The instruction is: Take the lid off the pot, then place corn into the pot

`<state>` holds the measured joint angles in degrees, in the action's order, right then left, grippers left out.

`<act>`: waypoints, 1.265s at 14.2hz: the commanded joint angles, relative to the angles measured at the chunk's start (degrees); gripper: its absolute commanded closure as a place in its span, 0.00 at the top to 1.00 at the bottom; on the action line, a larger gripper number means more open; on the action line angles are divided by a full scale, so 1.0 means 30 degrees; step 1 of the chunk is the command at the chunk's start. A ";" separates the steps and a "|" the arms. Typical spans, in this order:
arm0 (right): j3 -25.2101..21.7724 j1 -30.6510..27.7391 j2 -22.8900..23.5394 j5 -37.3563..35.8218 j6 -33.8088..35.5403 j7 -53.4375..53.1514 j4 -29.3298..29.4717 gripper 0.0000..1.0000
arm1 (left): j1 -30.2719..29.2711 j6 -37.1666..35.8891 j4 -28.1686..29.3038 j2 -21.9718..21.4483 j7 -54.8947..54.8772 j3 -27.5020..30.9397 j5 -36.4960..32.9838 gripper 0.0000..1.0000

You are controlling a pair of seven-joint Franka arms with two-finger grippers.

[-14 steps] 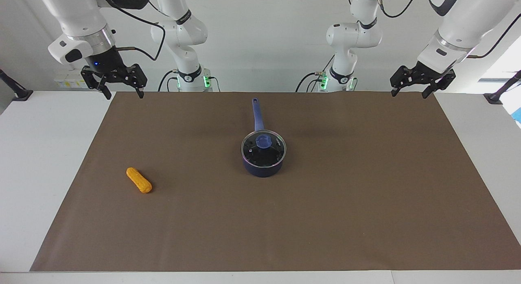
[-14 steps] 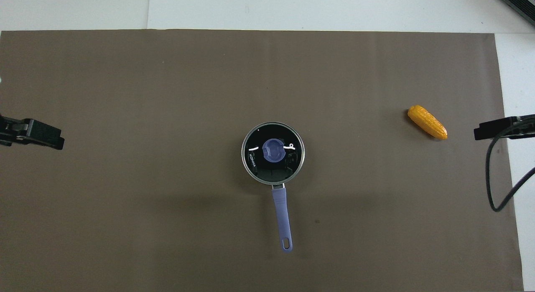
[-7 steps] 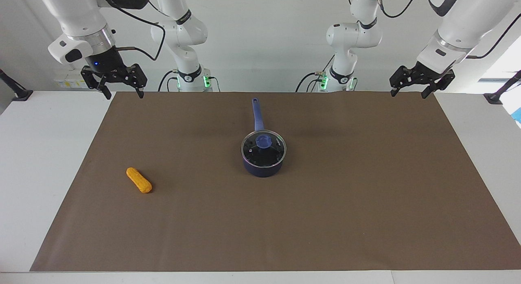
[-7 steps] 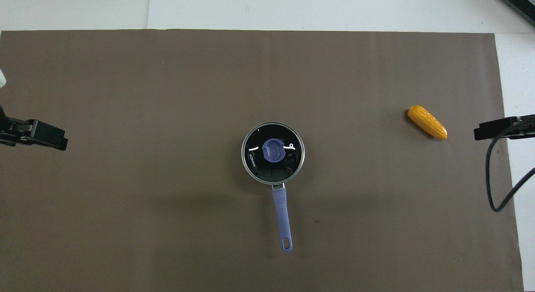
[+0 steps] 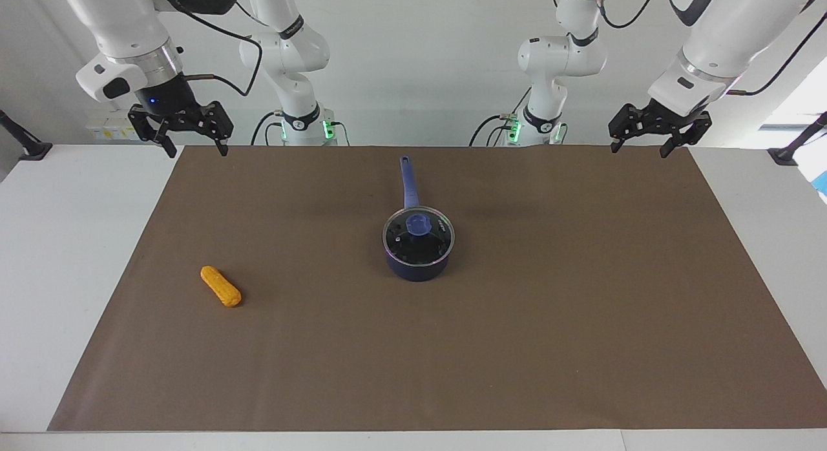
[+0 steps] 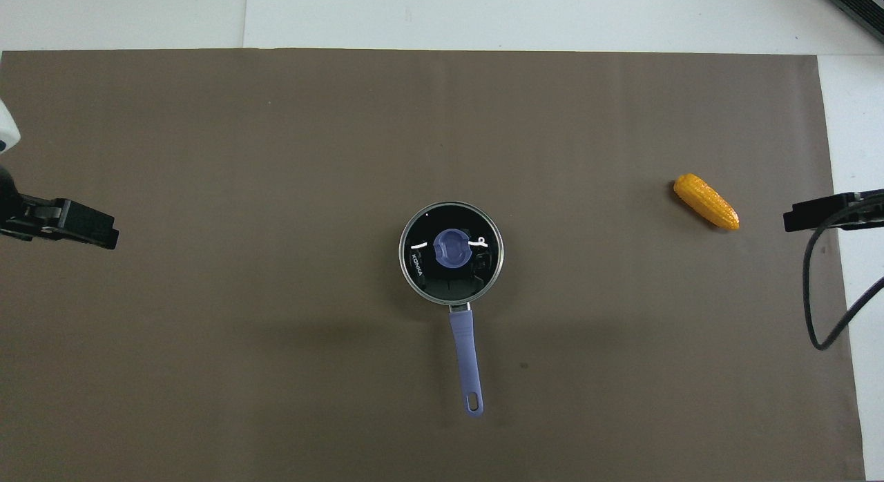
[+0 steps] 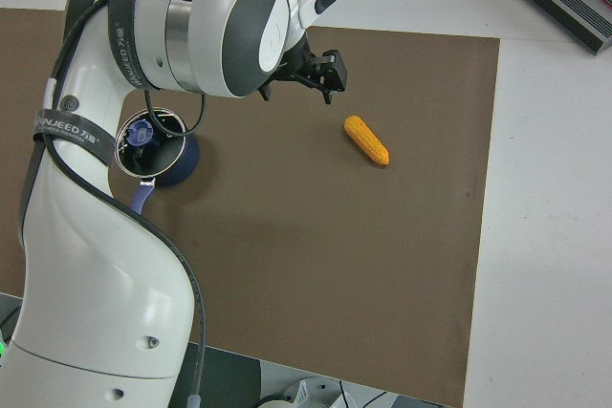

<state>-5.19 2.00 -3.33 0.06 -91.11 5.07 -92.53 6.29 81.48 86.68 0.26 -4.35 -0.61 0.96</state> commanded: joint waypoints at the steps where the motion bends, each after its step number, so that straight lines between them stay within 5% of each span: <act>1: 0.0031 -0.0111 -0.0502 -0.0168 -0.0508 0.0214 -0.0650 1.00 | 0.0944 0.0525 0.0638 -0.0294 0.0014 0.0145 0.0061 1.00; 9: 0.0031 -0.0111 -0.0502 -0.0168 -0.0508 0.0214 -0.0650 1.00 | 0.3818 0.2310 0.1809 -0.0264 0.1653 0.0145 -0.0057 1.00; 18: 0.0002 -0.0140 -0.0415 -0.0168 -0.0362 0.0389 -0.0447 1.00 | 0.7305 0.6615 0.2601 0.1609 0.8476 0.0116 0.0061 1.00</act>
<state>-5.20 1.99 -3.34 0.06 -91.11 5.07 -92.54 26.23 98.85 93.88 4.32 18.05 -1.17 1.02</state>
